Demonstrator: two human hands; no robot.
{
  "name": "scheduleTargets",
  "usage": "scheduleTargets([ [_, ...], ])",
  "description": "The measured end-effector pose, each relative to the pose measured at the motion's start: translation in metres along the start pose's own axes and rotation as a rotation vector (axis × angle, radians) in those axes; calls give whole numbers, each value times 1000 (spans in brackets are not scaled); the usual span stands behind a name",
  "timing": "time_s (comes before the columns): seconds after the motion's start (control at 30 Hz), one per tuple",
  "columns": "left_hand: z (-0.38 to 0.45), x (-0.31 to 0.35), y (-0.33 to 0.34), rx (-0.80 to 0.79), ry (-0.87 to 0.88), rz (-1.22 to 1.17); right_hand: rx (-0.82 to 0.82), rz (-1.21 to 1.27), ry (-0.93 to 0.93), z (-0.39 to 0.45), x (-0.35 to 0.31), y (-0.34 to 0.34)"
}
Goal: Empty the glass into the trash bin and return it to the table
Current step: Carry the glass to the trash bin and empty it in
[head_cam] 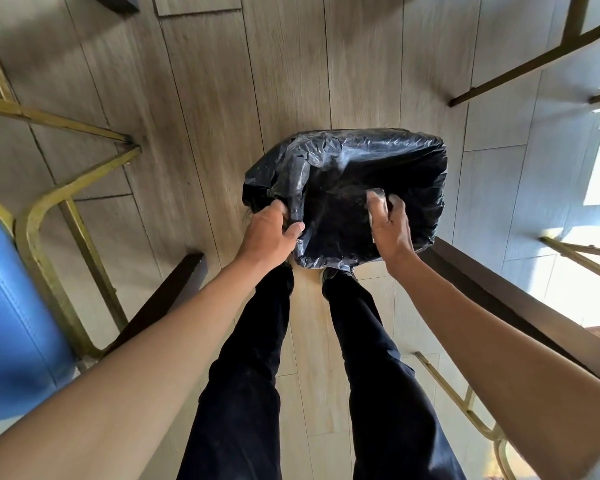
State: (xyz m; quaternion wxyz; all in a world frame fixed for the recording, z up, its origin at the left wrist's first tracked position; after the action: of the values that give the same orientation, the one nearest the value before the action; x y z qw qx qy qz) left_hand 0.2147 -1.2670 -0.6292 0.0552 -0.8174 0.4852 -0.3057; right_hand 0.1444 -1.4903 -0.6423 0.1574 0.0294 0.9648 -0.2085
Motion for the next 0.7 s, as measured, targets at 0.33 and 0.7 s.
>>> scheduleTargets([
  [0.33,-5,6,5,19,5,-5,-55,108,55,-7,5,16],
  [0.7,-8,4,4,16,-32,21,-53,-169,-96,-23,9,28],
])
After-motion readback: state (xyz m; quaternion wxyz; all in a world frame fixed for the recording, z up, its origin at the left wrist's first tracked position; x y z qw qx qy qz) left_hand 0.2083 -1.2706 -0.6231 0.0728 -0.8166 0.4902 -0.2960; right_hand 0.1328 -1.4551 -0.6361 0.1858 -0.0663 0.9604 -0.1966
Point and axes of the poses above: each hand's wrist, its own z-axis towards the middle knuckle, its own y-axis out of the palm, x = y × z, the point moved 3 cm from there along z, towards the middle knuckle, and after that the axes turned 2 degrees about -x, right-handed, at the moved point
